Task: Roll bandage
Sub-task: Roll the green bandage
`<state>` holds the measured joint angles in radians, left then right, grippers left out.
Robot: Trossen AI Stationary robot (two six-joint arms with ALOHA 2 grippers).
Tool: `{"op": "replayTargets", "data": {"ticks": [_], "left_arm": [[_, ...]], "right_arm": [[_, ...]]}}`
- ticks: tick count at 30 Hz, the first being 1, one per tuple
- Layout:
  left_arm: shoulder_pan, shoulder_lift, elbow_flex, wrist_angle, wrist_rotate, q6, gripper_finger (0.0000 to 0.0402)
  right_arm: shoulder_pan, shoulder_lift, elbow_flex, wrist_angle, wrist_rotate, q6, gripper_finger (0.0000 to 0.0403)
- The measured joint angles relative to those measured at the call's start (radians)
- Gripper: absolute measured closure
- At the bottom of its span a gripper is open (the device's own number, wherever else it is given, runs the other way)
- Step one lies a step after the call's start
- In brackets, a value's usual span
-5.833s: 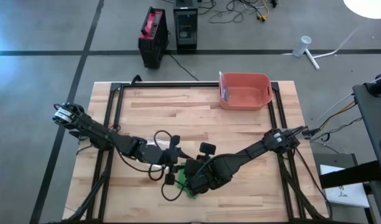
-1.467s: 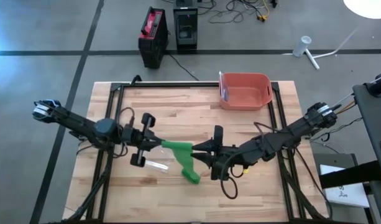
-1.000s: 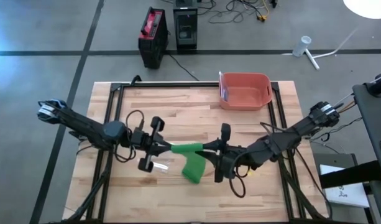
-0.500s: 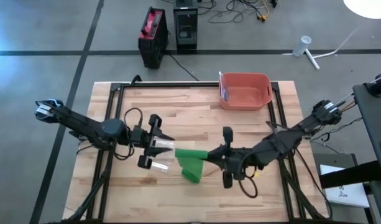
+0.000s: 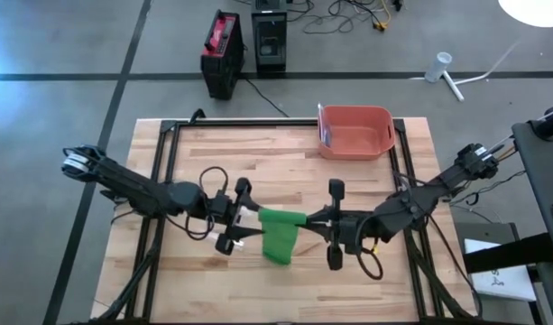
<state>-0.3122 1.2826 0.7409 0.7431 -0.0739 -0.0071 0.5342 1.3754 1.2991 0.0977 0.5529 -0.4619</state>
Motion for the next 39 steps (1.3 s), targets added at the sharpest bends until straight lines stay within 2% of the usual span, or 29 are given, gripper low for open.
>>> {"op": "replayTargets", "data": {"ticks": [3,8,11,15,16,22,25,28,36,39], "left_arm": [[0.001,0.030,0.010,-0.005,-0.052,0.026,0.0186],[0.007,0.082,0.019,-0.001,-0.065,0.045,0.0216],[0.008,0.114,0.019,-0.005,-0.053,0.046,0.0267],[0.008,0.145,0.019,-0.011,-0.049,0.047,0.0374],[0.008,0.151,0.019,-0.010,-0.052,0.046,0.0387],[0.008,0.154,0.018,-0.111,-0.169,0.044,0.0400],[0.008,0.151,0.017,-0.163,-0.248,0.043,0.0400],[0.009,0.151,0.014,-0.178,-0.282,0.041,0.0401],[0.014,0.155,-0.007,-0.179,-0.338,0.039,0.0401],[0.016,0.155,-0.029,-0.178,-0.399,0.033,0.0401]], "right_arm": [[0.000,0.000,0.000,-0.013,-0.001,0.014,0.0399],[-0.001,0.000,0.000,-0.014,-0.003,0.016,0.0399],[-0.001,0.000,0.000,-0.013,-0.003,0.017,0.0399],[-0.001,0.000,0.000,-0.009,-0.003,0.029,0.0400],[-0.001,0.000,0.000,-0.007,-0.003,0.044,0.0400],[0.002,-0.035,0.000,0.012,-0.016,0.215,0.0395],[0.002,-0.061,0.000,0.010,-0.091,0.322,0.0393],[0.002,-0.080,0.000,0.008,-0.183,0.403,0.0392],[0.002,-0.087,0.000,0.082,-0.240,0.467,0.0390],[0.002,-0.079,0.000,0.133,-0.251,0.494,0.0390]]}}
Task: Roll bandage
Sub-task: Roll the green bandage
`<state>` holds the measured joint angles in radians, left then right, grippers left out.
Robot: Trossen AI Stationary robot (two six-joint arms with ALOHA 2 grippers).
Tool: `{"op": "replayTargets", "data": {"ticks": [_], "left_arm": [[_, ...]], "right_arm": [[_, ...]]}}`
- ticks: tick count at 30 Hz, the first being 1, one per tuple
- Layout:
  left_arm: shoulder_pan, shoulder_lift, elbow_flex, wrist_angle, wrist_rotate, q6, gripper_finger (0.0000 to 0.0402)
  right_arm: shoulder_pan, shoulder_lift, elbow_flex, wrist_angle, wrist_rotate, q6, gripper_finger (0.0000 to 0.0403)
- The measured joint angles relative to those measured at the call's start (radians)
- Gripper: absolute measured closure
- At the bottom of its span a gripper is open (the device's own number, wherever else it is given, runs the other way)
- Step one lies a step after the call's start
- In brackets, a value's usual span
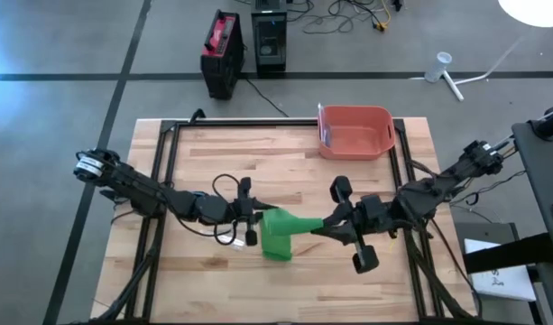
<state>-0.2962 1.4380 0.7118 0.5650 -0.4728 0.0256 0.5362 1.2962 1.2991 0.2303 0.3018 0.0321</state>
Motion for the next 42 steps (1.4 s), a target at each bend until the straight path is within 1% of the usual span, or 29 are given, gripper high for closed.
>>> {"op": "replayTargets", "data": {"ticks": [5,10,12,16,19,22,24,27,32,36,42], "left_arm": [[0.025,0.000,-0.051,-0.004,-0.107,0.001,0.0401],[0.093,-0.002,-0.103,-0.002,-0.128,-0.048,0.0401],[0.123,-0.001,-0.117,0.002,-0.103,-0.081,0.0401],[0.146,0.014,-0.141,0.077,0.015,-0.117,0.0401],[0.143,0.035,-0.146,0.167,0.084,-0.118,0.0401],[0.128,0.067,-0.127,0.213,0.166,-0.125,0.0401],[0.112,0.088,-0.103,0.214,0.198,-0.134,0.0401],[0.078,0.114,-0.068,0.218,0.230,-0.140,0.0401],[-0.004,0.119,-0.036,0.218,0.256,-0.139,0.0401],[-0.071,0.115,-0.013,0.217,0.256,-0.136,0.0401],[-0.154,0.082,0.017,0.217,0.256,-0.108,0.0401]], "right_arm": [[0.000,0.004,0.000,0.001,-0.041,0.052,0.0390],[0.000,0.009,0.000,-0.001,-0.044,0.070,0.0389],[-0.004,0.011,0.000,0.006,-0.039,0.058,0.0389],[-0.029,0.016,0.000,0.018,-0.033,0.019,0.0389],[-0.053,0.016,0.000,0.023,0.036,-0.061,0.0389],[-0.079,0.016,0.000,0.019,0.105,-0.178,0.0389],[-0.099,0.015,0.000,0.017,0.137,-0.267,0.0389],[-0.119,0.015,-0.007,0.013,0.185,-0.400,0.0389],[-0.135,0.015,-0.033,0.004,0.303,-0.580,0.0396],[-0.152,0.015,-0.057,-0.024,0.325,-0.635,0.0399],[-0.175,0.015,-0.061,-0.175,0.327,-0.604,0.0399]]}}
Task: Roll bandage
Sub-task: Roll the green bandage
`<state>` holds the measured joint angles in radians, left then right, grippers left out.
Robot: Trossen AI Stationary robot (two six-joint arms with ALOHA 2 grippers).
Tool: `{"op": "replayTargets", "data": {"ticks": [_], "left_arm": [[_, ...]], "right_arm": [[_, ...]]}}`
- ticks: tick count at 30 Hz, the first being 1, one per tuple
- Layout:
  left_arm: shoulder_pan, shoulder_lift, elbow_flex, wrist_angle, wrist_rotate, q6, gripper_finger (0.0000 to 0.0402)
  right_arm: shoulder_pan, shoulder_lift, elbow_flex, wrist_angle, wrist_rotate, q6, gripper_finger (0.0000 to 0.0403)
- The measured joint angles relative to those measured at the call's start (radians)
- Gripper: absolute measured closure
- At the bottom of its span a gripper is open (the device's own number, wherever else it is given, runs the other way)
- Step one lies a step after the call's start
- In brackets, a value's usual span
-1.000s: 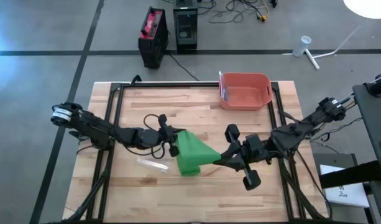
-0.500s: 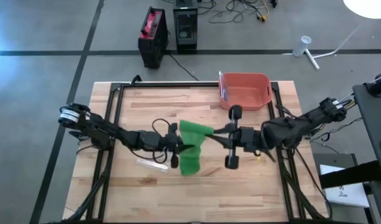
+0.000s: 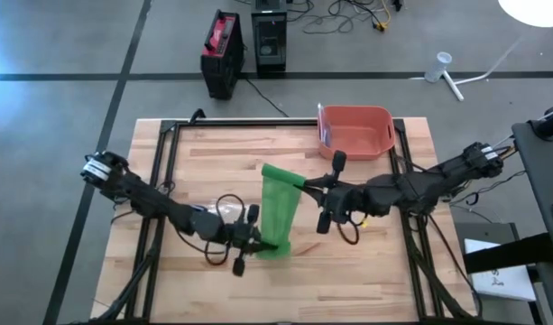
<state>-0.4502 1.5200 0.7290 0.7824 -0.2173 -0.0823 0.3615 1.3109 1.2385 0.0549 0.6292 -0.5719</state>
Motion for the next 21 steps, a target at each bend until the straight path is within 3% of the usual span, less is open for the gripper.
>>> {"op": "replayTargets", "data": {"ticks": [10,21], "left_arm": [[-0.066,-0.100,0.004,0.001,0.000,-0.009,0.0401],[-0.067,-0.112,0.072,0.048,0.000,-0.009,0.0401]], "right_arm": [[0.000,0.000,-0.012,-0.134,0.001,0.029,0.0399],[0.000,0.028,-0.061,-0.175,-0.028,0.109,0.0399]]}}
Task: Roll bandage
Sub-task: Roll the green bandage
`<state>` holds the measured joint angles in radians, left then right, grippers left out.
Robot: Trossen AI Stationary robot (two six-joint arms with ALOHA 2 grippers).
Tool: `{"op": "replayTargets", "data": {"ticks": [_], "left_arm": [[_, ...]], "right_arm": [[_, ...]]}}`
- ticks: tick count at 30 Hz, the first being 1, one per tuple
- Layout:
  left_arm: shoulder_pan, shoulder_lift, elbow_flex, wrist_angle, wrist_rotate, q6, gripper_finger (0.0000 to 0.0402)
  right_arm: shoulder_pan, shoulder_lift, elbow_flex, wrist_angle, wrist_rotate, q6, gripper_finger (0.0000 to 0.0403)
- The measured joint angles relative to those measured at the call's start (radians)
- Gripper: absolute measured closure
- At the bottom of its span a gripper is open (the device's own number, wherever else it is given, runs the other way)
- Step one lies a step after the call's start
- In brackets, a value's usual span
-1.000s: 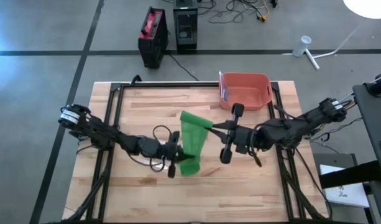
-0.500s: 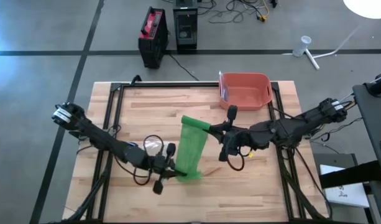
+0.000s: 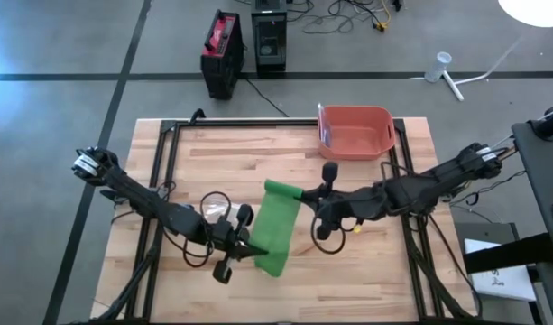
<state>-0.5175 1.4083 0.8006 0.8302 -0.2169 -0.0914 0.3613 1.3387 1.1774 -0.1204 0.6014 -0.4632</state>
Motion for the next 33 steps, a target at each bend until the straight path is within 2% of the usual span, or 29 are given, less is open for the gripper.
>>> {"op": "replayTargets", "data": {"ticks": [7,11,18,25,28,33], "left_arm": [[0.000,-0.033,0.036,0.019,-0.001,0.003,0.0401],[0.000,-0.052,0.037,0.095,-0.001,0.011,0.0401],[0.008,-0.084,0.037,0.137,-0.010,0.034,0.0401],[0.053,-0.132,0.037,0.155,-0.013,0.025,0.0401],[0.082,-0.150,0.037,0.130,-0.026,-0.037,0.0401],[0.148,-0.207,0.037,-0.100,-0.028,-0.215,0.0401]], "right_arm": [[0.007,-0.003,-0.047,-0.014,-0.003,0.054,0.0400],[0.008,-0.008,-0.077,-0.009,-0.012,0.085,0.0400],[0.014,0.000,-0.104,-0.012,-0.105,0.167,0.0400],[0.014,0.003,-0.105,-0.018,-0.307,0.267,0.0400],[0.018,0.014,-0.105,-0.038,-0.373,0.315,0.0400],[0.019,0.034,-0.106,-0.086,-0.490,0.381,0.0400]]}}
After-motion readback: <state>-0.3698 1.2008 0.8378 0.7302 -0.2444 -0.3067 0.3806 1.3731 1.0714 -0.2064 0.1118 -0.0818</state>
